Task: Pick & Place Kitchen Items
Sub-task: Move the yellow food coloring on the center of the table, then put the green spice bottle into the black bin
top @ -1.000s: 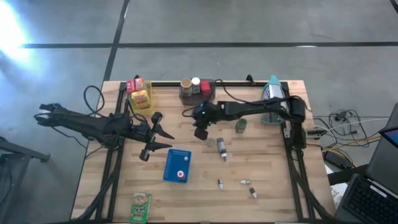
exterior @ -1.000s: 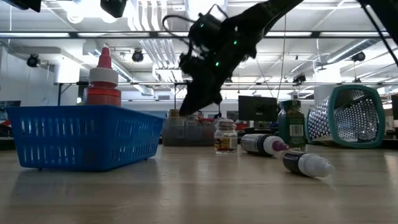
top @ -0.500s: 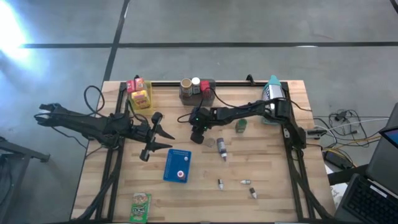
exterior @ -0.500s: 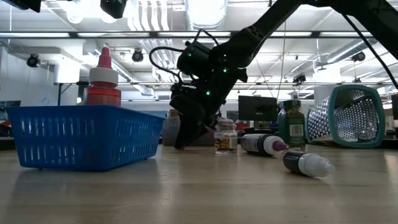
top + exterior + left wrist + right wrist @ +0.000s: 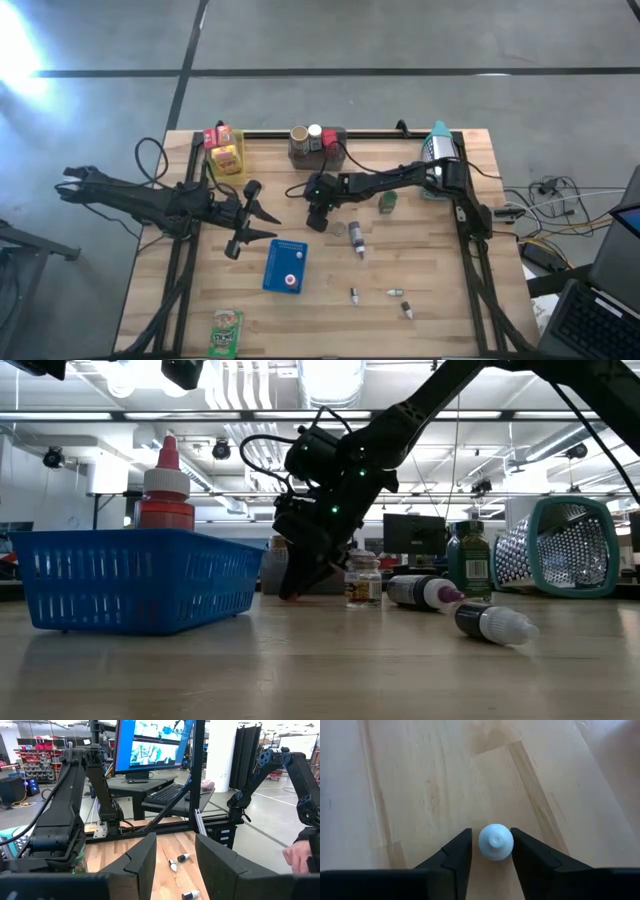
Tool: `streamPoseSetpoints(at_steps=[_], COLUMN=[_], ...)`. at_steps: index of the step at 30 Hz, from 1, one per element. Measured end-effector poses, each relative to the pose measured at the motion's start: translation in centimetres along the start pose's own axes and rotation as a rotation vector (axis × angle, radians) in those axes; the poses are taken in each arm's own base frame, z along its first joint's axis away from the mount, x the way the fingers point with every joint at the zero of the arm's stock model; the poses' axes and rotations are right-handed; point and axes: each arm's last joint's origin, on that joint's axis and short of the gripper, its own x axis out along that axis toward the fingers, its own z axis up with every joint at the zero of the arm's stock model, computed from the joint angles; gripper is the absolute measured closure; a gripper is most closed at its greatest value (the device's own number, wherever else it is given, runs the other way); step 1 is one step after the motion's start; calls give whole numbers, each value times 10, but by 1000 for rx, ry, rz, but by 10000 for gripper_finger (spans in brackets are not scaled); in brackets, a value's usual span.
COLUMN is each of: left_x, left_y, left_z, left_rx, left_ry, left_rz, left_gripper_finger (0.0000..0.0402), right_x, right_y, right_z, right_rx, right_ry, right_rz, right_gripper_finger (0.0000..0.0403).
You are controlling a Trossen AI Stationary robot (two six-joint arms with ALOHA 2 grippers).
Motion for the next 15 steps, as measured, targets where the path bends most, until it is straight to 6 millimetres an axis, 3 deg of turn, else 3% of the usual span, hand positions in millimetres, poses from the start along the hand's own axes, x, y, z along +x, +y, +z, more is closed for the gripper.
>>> streamPoseSetpoints(at_steps=[8,15], left_x=[0,0], left_y=[0,0], left_z=[0,0], left_rx=[0,0], left_ry=[0,0], left_rz=[0,0], left_gripper_finger=[258,258], right_x=[-10,-48], right_y=[0,14], right_z=[1,12], right_rx=[-5,-48], right_ry=[29,14], right_rz=[-8,8], right_gripper_finger=[225,207])
